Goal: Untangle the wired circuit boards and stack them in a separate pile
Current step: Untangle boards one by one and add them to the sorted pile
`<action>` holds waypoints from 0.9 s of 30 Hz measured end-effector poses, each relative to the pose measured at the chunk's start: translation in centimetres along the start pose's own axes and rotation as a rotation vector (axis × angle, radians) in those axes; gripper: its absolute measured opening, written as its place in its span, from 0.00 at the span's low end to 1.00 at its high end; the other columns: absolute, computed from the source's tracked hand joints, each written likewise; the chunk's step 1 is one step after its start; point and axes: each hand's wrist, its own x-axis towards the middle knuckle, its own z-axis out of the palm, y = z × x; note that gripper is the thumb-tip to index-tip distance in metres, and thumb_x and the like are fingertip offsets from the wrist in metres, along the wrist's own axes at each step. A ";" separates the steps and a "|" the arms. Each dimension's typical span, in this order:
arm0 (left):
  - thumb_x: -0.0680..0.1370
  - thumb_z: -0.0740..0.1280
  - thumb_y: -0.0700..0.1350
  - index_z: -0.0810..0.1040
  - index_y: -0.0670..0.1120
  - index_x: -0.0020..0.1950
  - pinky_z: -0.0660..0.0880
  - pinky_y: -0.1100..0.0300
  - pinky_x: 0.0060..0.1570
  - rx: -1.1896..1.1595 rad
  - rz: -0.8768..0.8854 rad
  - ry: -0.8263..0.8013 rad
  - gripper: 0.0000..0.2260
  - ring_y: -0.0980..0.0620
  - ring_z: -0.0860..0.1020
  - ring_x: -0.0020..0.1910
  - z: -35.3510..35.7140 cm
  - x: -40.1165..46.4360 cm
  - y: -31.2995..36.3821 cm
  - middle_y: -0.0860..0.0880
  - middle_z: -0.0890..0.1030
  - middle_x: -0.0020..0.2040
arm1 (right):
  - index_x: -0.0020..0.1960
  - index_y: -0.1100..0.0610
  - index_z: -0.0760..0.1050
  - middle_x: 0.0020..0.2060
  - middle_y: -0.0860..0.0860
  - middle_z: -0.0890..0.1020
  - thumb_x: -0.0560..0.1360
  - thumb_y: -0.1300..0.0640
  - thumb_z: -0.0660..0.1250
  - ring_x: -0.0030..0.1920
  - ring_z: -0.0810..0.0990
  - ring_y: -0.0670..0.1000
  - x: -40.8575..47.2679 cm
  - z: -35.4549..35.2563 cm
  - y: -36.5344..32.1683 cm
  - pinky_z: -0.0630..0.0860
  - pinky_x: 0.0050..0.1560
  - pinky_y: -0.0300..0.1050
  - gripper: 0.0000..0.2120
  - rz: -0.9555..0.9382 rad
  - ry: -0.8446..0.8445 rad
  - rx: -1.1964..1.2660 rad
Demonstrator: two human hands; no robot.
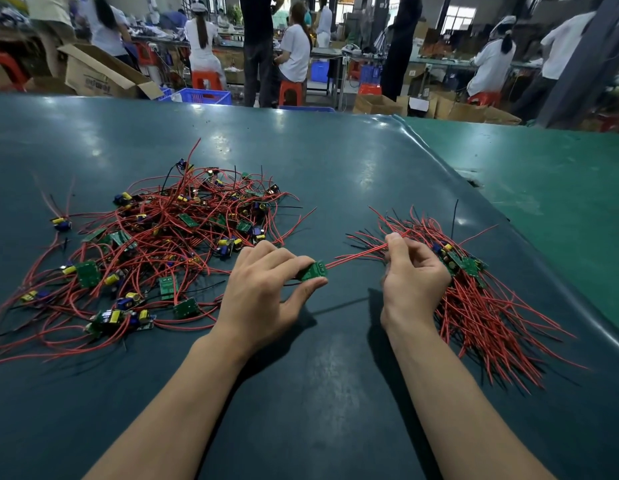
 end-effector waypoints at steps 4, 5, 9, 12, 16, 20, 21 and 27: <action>0.77 0.69 0.53 0.83 0.43 0.49 0.72 0.46 0.42 -0.007 -0.003 0.009 0.13 0.45 0.74 0.41 -0.1 -0.1 -0.2 0.50 0.81 0.42 | 0.34 0.51 0.77 0.31 0.48 0.76 0.75 0.55 0.71 0.34 0.71 0.53 0.1 -0.1 -0.1 0.69 0.40 0.50 0.11 -0.076 0.028 -0.013; 0.77 0.70 0.52 0.83 0.43 0.49 0.72 0.46 0.42 -0.008 -0.006 0.011 0.13 0.45 0.75 0.41 -0.1 -0.1 -0.2 0.50 0.81 0.42 | 0.35 0.51 0.77 0.33 0.49 0.76 0.75 0.54 0.71 0.36 0.72 0.54 0.2 -0.2 -0.1 0.70 0.42 0.51 0.10 -0.089 0.032 -0.012; 0.76 0.71 0.51 0.83 0.43 0.49 0.71 0.47 0.42 0.029 -0.001 0.043 0.12 0.45 0.75 0.40 -0.3 -0.1 -0.2 0.50 0.82 0.42 | 0.38 0.50 0.78 0.36 0.52 0.78 0.76 0.52 0.70 0.39 0.74 0.56 0.1 -0.3 -0.3 0.72 0.43 0.56 0.08 -0.167 0.050 -0.056; 0.76 0.70 0.52 0.83 0.43 0.48 0.70 0.48 0.42 0.039 -0.001 0.044 0.13 0.45 0.75 0.40 -0.3 0.1 0.1 0.50 0.82 0.42 | 0.38 0.47 0.78 0.34 0.47 0.80 0.76 0.53 0.70 0.35 0.76 0.50 -0.1 -0.2 -0.6 0.74 0.39 0.48 0.08 -0.276 0.115 -0.102; 0.77 0.69 0.52 0.83 0.41 0.48 0.71 0.48 0.43 0.050 -0.033 0.058 0.13 0.44 0.76 0.40 -0.3 0.0 -0.1 0.49 0.82 0.41 | 0.40 0.47 0.77 0.38 0.50 0.82 0.77 0.54 0.68 0.39 0.81 0.56 0.1 -0.2 -1.0 0.77 0.42 0.50 0.07 -0.283 0.181 -0.102; 0.78 0.69 0.50 0.83 0.40 0.52 0.72 0.47 0.44 0.051 -0.124 0.176 0.13 0.42 0.77 0.41 -0.9 0.0 -0.6 0.46 0.81 0.43 | 0.41 0.52 0.75 0.33 0.52 0.78 0.79 0.54 0.67 0.28 0.72 0.52 0.1 -0.8 -1.4 0.71 0.28 0.45 0.08 -0.096 0.013 -0.010; 0.78 0.68 0.50 0.83 0.40 0.54 0.72 0.47 0.44 0.057 -0.119 0.181 0.14 0.42 0.77 0.41 -1.0 0.1 -0.6 0.46 0.81 0.44 | 0.40 0.54 0.76 0.29 0.49 0.76 0.79 0.52 0.67 0.24 0.69 0.47 -0.6 -0.7 -1.5 0.67 0.24 0.39 0.11 -0.018 -0.152 -0.016; 0.78 0.65 0.46 0.81 0.44 0.63 0.73 0.46 0.42 -0.017 0.066 -0.022 0.16 0.43 0.77 0.42 -1.1 0.2 -0.1 0.45 0.80 0.46 | 0.42 0.61 0.73 0.26 0.56 0.72 0.72 0.45 0.67 0.20 0.66 0.49 -4.7 0.2 -1.1 0.63 0.19 0.39 0.18 0.133 -0.971 -0.170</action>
